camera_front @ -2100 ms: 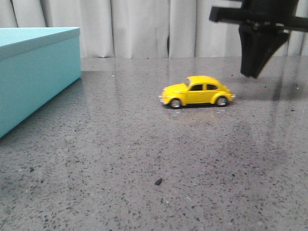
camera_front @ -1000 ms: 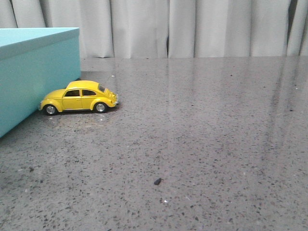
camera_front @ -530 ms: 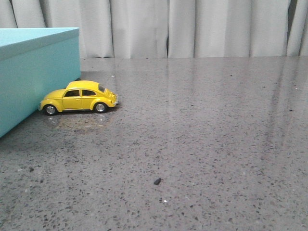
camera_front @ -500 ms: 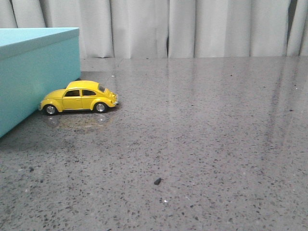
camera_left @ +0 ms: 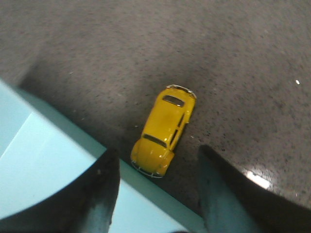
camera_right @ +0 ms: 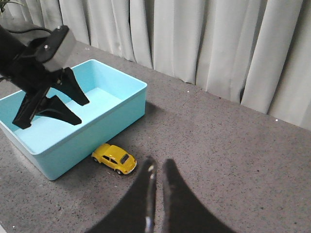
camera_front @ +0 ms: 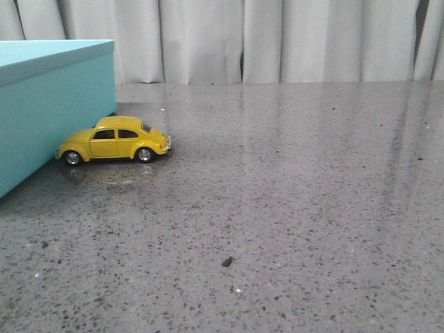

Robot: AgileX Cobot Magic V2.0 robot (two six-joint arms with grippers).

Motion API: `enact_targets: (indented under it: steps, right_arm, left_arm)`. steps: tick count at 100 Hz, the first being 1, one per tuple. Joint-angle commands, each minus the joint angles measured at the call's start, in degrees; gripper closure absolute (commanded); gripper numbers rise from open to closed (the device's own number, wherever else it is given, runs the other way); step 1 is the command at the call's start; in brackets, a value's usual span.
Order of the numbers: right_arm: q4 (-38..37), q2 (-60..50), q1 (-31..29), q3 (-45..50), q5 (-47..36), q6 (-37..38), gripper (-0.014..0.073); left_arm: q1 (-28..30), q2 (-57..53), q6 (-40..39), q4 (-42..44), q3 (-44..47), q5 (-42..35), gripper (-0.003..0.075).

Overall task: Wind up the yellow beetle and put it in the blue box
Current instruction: 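Lower the left gripper over the beetle and grasp it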

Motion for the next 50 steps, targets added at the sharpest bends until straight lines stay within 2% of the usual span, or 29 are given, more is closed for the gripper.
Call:
enact_targets:
  steps: [1, 17, 28, 43, 50]
  right_arm:
    - [1.00, 0.00, -0.03, -0.77, -4.46, -0.42, 0.0638]
    - [1.00, 0.00, -0.03, 0.05, -4.46, -0.51, 0.0638]
    - [1.00, -0.10, -0.03, 0.88, -4.46, -0.51, 0.0638]
    - [1.00, -1.08, -0.03, 2.72, -4.71, -0.81, 0.0638]
    - [1.00, -1.68, 0.00, 3.77, -4.99, -0.81, 0.0638]
  left_arm:
    - [-2.98, 0.94, 7.37, 0.33, -2.77, -0.22, 0.0381]
    - [-6.91, 4.49, 9.68, 7.78, -3.63, -0.09, 0.0381]
    - [-7.18, 6.19, 9.68, 8.02, -3.63, 0.00, 0.0375]
    - [-6.94, 8.44, 9.68, 8.36, -3.63, -1.09, 0.0247]
    - [-6.94, 9.48, 9.68, 8.36, -3.63, -1.62, 0.0235]
